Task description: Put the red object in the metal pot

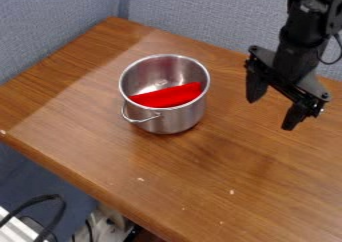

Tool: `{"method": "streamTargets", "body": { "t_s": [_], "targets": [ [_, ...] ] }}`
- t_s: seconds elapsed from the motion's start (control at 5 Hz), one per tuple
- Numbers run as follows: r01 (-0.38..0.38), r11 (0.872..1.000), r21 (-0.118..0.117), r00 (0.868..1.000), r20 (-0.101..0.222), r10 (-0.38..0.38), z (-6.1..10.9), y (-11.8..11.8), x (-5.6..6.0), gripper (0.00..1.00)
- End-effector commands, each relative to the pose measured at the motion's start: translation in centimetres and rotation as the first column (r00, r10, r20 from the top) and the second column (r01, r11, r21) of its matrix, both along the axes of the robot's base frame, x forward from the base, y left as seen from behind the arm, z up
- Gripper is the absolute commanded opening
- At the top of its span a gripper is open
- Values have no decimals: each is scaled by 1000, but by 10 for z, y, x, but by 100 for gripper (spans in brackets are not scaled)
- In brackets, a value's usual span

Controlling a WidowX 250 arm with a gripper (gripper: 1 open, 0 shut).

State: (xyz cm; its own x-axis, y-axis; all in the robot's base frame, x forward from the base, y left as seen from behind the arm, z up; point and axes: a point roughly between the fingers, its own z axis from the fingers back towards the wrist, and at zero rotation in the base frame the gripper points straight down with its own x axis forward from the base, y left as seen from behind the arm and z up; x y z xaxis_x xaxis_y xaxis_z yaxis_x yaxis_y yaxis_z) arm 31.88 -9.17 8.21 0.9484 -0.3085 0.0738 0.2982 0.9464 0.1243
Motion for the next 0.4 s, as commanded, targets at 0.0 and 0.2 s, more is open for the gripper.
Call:
{"method": "streamTargets", "body": {
  "t_s": [0.0,0.2],
  "targets": [
    [-41,999,-17,997,71,42,19,0,4,100],
    [-75,997,-24,994,76,77,-3,-8,8,100]
  ]
}}
